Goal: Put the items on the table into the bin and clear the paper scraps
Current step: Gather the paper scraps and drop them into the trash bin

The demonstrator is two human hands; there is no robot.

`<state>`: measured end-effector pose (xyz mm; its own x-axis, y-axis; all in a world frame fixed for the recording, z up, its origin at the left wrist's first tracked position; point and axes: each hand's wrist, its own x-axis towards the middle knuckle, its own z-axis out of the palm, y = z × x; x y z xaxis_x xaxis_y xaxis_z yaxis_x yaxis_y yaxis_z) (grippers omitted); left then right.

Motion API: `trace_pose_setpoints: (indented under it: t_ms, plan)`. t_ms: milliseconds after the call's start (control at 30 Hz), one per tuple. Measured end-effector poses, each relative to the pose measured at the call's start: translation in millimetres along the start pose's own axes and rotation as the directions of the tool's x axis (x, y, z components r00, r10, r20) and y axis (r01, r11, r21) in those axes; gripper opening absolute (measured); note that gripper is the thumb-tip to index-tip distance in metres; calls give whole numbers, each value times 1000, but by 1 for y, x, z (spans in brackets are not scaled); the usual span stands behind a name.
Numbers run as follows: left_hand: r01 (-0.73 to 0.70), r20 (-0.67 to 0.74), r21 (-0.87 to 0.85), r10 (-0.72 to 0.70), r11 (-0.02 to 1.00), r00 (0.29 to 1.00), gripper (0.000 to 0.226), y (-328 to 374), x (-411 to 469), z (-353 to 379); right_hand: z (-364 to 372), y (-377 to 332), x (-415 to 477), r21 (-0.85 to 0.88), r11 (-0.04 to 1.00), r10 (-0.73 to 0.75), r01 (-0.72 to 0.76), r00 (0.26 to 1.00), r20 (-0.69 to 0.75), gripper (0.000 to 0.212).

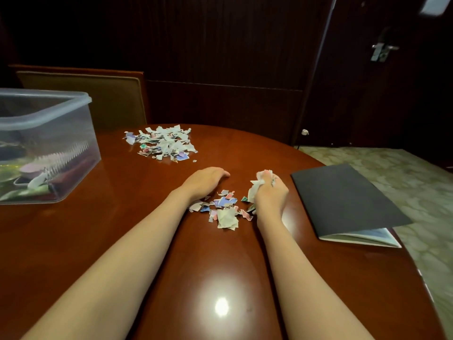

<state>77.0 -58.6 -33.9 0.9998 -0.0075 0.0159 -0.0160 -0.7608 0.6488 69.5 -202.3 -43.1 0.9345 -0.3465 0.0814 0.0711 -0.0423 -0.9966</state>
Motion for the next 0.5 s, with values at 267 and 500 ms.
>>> trace_pose_setpoints:
  t_ms: [267,500]
  plan:
    - [-108,54,-207,122,972,991,37,-3,-46,1,-2,7,-9,-563,739,-143,370,903,405,35]
    - [-161,251,-103,183,982,951,122,7,-93,9,-24,-1,-40,-480,770,-136,419,844,519,25]
